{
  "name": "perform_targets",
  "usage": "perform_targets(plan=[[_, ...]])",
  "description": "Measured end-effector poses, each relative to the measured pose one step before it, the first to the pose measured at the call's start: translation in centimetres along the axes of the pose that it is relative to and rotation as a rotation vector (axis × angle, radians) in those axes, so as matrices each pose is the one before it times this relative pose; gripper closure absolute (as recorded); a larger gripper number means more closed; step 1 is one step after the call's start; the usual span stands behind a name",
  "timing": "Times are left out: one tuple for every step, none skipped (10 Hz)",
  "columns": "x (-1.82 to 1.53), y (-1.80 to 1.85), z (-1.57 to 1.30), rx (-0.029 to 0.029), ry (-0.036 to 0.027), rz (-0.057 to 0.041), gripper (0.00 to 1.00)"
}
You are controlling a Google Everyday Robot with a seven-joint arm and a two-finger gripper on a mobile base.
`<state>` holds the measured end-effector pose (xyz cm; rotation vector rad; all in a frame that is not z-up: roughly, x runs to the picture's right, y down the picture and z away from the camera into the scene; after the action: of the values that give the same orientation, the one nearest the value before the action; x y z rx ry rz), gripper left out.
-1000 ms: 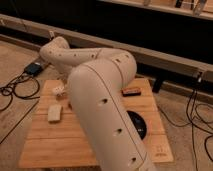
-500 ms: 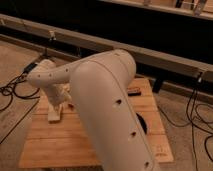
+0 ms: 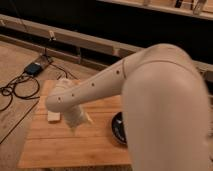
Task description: Move the arm in a circular motion
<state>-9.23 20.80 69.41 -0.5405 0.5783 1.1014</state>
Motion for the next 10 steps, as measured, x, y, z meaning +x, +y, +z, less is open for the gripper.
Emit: perform_targets(plan=[[2.625, -1.994, 0.000, -0.00273, -0.00572, 0.06342, 0.35], [2.356, -2.688, -0.116, -0.00269, -0.01105, 0.07880, 0.35], [0.820, -1.550, -0.151, -0.00382, -0.00873, 0.04418, 0.35], [0.503, -2.100, -0.390, -0.00744, -0.01506, 0.05827, 0.35], [-0.306, -2.086, -0.483, -0.00379, -0.01492, 0.05821, 0.35], [-1.028, -1.774, -0.554, -0.00256, -0.01447, 0.04430, 0.35], [-2.280, -1.789, -0.773, 0.00092, -0.02123, 0.04313, 0.35], [-2.110, -0.632, -0.537, 0.00096, -0.01477, 0.01937, 0.35], [-3.124, 0.121, -0.613, 0.00277, -0.01666, 0.01006, 0.35], [-3.650, 1.893, -0.393, -0.00014, -0.01572, -0.01333, 0.35]])
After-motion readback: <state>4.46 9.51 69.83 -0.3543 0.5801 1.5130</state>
